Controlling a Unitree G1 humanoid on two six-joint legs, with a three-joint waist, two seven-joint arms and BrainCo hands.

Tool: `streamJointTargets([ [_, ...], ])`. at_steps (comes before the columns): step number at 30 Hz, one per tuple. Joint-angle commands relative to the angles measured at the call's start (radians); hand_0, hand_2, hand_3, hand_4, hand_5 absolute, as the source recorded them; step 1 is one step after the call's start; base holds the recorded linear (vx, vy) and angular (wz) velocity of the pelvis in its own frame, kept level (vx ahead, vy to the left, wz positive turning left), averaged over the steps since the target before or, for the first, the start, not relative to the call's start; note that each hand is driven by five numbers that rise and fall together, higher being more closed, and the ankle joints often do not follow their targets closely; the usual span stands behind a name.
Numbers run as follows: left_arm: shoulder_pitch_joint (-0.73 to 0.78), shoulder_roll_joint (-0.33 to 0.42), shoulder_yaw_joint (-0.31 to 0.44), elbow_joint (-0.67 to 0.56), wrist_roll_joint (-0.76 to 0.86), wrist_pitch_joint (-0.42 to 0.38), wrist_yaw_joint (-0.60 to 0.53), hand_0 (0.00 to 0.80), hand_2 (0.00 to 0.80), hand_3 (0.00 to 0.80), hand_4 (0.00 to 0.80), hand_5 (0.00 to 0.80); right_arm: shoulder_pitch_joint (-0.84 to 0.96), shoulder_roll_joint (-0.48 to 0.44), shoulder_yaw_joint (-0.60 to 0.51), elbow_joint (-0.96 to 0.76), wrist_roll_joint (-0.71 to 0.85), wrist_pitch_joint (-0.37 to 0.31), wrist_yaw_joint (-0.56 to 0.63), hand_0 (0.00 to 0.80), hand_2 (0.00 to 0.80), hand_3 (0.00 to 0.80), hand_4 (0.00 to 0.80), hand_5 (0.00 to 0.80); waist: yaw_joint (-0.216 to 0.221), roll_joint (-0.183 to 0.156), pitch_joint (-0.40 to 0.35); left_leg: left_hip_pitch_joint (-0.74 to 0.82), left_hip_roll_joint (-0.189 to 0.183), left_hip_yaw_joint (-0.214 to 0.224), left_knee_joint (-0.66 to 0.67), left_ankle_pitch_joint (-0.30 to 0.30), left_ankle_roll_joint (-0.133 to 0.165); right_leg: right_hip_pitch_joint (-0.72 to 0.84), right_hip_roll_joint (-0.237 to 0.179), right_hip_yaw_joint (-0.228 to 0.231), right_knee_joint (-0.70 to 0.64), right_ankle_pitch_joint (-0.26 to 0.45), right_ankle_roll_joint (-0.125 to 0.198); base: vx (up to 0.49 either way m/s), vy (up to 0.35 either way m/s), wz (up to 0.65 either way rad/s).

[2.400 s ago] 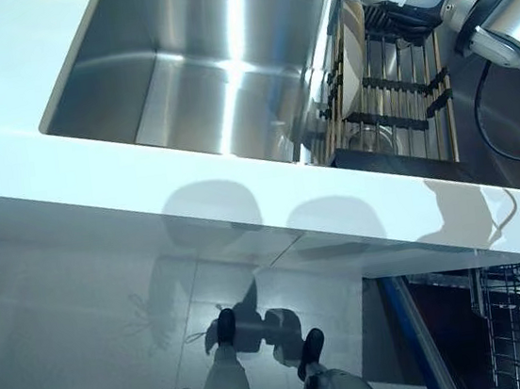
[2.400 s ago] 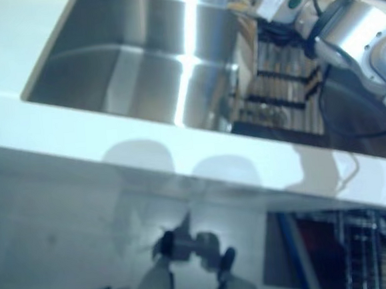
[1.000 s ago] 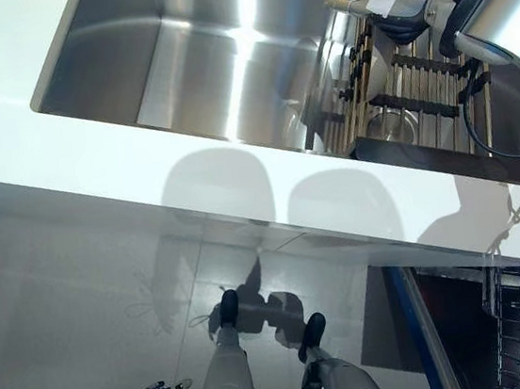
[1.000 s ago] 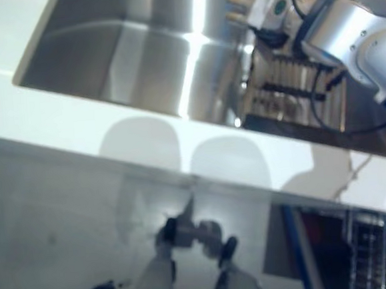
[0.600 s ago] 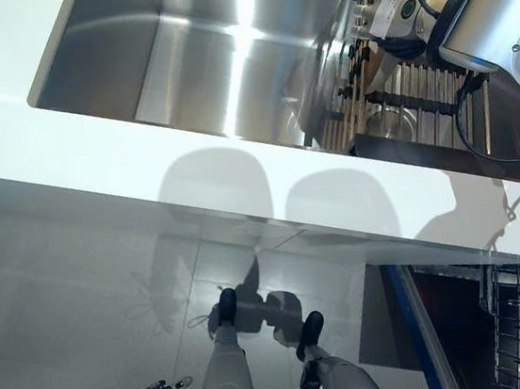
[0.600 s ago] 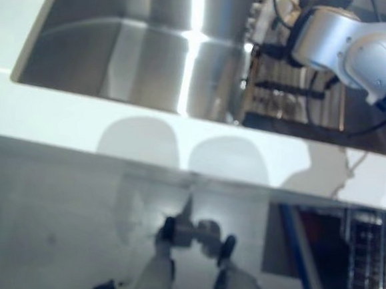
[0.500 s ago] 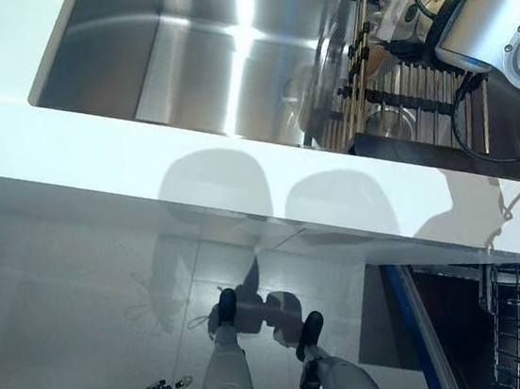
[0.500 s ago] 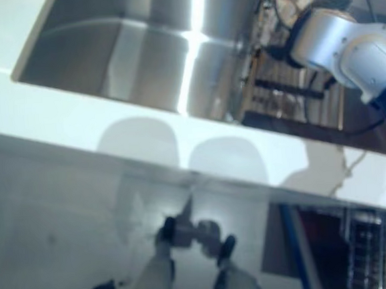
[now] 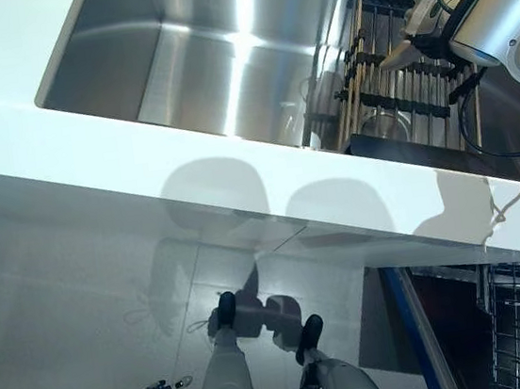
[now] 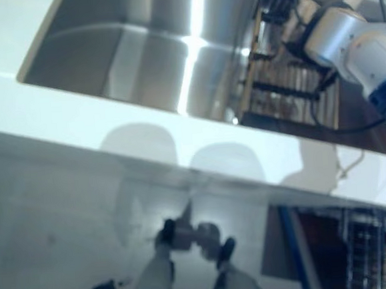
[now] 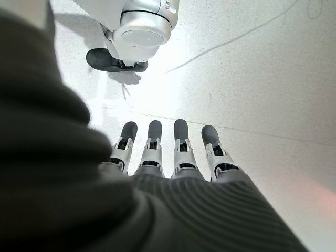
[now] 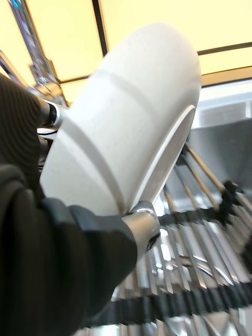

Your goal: Take plates into dishwasher

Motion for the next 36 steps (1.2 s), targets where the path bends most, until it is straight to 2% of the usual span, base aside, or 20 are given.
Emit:
streamJointTargets([
  [1, 0.049, 0.029, 0.011, 0.007, 0.002, 0.005, 0.008, 0.000, 0.000, 0.000, 0.000, 0.000, -0.106, -0.041, 0.072, 0.021, 0.094, 0.129, -0.094, 0.800, 0.800, 0.800, 0.800, 0.800, 0.006, -0.039, -0.061, 0.016, 0.003, 0.046, -0.008, -0.067, 0.019, -0.027, -0.022, 0.023, -0.002, 0.037, 0.068, 0.000, 0.000, 0.00],
  [5, 0.058, 0.023, 0.012, 0.015, 0.011, -0.003, 0.016, 0.000, 0.000, 0.000, 0.000, 0.000, -0.128, -0.063, 0.072, 0.027, 0.233, 0.198, -0.200, 0.800, 0.800, 0.800, 0.800, 0.800, 0.000, -0.045, -0.090, 0.042, 0.003, 0.048, -0.008, -0.077, 0.019, -0.007, -0.020, 0.032, -0.002, 0.031, 0.069, 0.008, -0.004, 0.00],
  [10, 0.073, 0.012, 0.020, 0.036, 0.030, -0.018, 0.017, 0.000, 0.000, 0.000, 0.000, 0.000, -0.145, -0.107, 0.041, 0.026, 0.536, 0.298, -0.319, 0.800, 0.800, 0.800, 0.800, 0.800, -0.017, -0.047, -0.146, 0.081, 0.004, 0.057, -0.008, -0.093, 0.017, 0.023, -0.020, 0.045, -0.002, 0.019, 0.072, 0.025, -0.004, -0.03],
  [11, 0.075, 0.012, 0.021, 0.038, 0.033, -0.019, 0.016, 0.000, 0.000, 0.000, 0.000, 0.000, -0.143, -0.110, 0.036, 0.027, 0.551, 0.298, -0.321, 0.800, 0.800, 0.800, 0.800, 0.800, -0.019, -0.047, -0.152, 0.080, 0.003, 0.057, -0.008, -0.091, 0.017, 0.022, -0.022, 0.045, -0.002, 0.020, 0.072, 0.049, -0.005, -0.08],
  [12, 0.083, 0.008, 0.025, 0.046, 0.042, -0.026, 0.015, 0.000, 0.000, 0.000, 0.000, 0.000, -0.129, -0.124, 0.012, 0.028, 0.656, 0.322, -0.346, 0.800, 0.800, 0.800, 0.800, 0.800, -0.025, -0.047, -0.173, 0.091, 0.003, 0.062, -0.008, -0.096, 0.015, 0.029, -0.023, 0.048, -0.002, 0.017, 0.074, 0.049, 0.002, -0.07],
  [16, 0.099, -0.001, 0.037, 0.061, 0.067, -0.028, 0.011, 0.000, 0.000, 0.000, 0.000, 0.000, -0.096, -0.150, -0.047, 0.025, 0.854, 0.380, -0.379, 0.800, 0.800, 0.800, 0.800, 0.800, -0.040, -0.046, -0.222, 0.125, 0.008, 0.082, -0.008, -0.108, 0.012, 0.050, -0.025, 0.057, -0.002, 0.008, 0.074, 0.058, 0.008, -0.08],
  [22, 0.120, -0.017, 0.062, 0.092, 0.103, -0.037, 0.013, 0.000, 0.000, 0.000, 0.000, 0.000, 0.018, -0.209, -0.175, 0.072, 1.012, 0.386, -0.378, 0.800, 0.800, 0.800, 0.800, 0.800, -0.067, -0.035, -0.298, 0.191, 0.016, 0.122, -0.008, -0.132, 0.009, 0.091, -0.031, 0.067, -0.002, -0.005, 0.076, 0.080, 0.018, -0.16],
  [26, 0.127, -0.018, 0.087, 0.109, 0.122, -0.046, 0.008, 0.000, 0.000, 0.000, 0.000, 0.000, 0.107, -0.257, -0.267, 0.087, 1.054, 0.389, -0.358, 0.800, 0.800, 0.800, 0.800, 0.800, -0.088, -0.034, -0.331, 0.222, 0.021, 0.145, -0.008, -0.143, 0.007, 0.108, -0.029, 0.079, -0.002, -0.008, 0.078, 0.090, -0.002, -0.19],
  [30, 0.124, -0.008, 0.100, 0.121, 0.159, -0.051, -0.008, 0.000, 0.000, 0.000, 0.000, 0.000, 0.254, -0.306, -0.406, 0.103, 1.170, 0.400, -0.338, 0.800, 0.800, 0.800, 0.800, 0.800, -0.120, -0.033, -0.352, 0.251, 0.025, 0.175, -0.008, -0.154, 0.010, 0.116, -0.026, 0.101, -0.002, -0.009, 0.078, 0.054, -0.023, -0.16],
  [36, 0.118, -0.001, 0.098, 0.133, 0.185, -0.060, -0.027, 0.000, 0.000, 0.000, 0.000, 0.000, 0.410, -0.332, -0.564, 0.122, 1.270, 0.374, -0.304, 0.800, 0.800, 0.800, 0.800, 0.800, -0.153, -0.030, -0.360, 0.288, 0.026, 0.206, -0.008, -0.173, 0.017, 0.127, -0.020, 0.132, -0.002, -0.012, 0.073, 0.018, -0.013, -0.22],
])
